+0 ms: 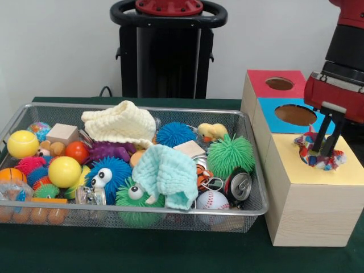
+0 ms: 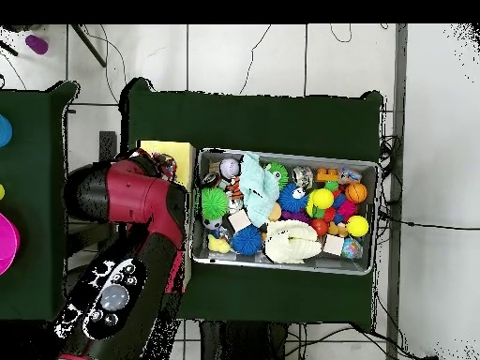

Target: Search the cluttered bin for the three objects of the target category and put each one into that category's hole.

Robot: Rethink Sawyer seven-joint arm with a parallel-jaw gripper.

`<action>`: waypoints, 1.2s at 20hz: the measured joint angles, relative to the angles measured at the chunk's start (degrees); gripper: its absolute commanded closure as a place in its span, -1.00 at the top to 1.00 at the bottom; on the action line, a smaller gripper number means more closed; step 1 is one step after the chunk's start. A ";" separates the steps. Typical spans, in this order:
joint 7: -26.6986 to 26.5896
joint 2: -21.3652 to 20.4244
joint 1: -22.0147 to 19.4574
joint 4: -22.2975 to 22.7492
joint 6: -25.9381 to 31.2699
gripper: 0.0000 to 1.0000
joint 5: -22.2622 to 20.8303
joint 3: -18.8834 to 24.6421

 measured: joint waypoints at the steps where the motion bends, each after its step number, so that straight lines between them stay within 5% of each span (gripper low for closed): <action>1: 0.00 0.00 0.02 -0.01 -0.11 -1.00 0.15 0.01; 8: 0.00 0.36 -0.15 0.19 -4.98 -1.00 0.48 0.72; 14: 0.00 0.96 -3.98 1.73 -18.04 -1.00 -1.00 6.21; 18: 0.00 0.69 -9.79 2.60 -27.51 -1.00 -6.34 11.74; 24: 0.01 1.17 -16.02 4.79 -32.34 -1.00 -14.15 16.62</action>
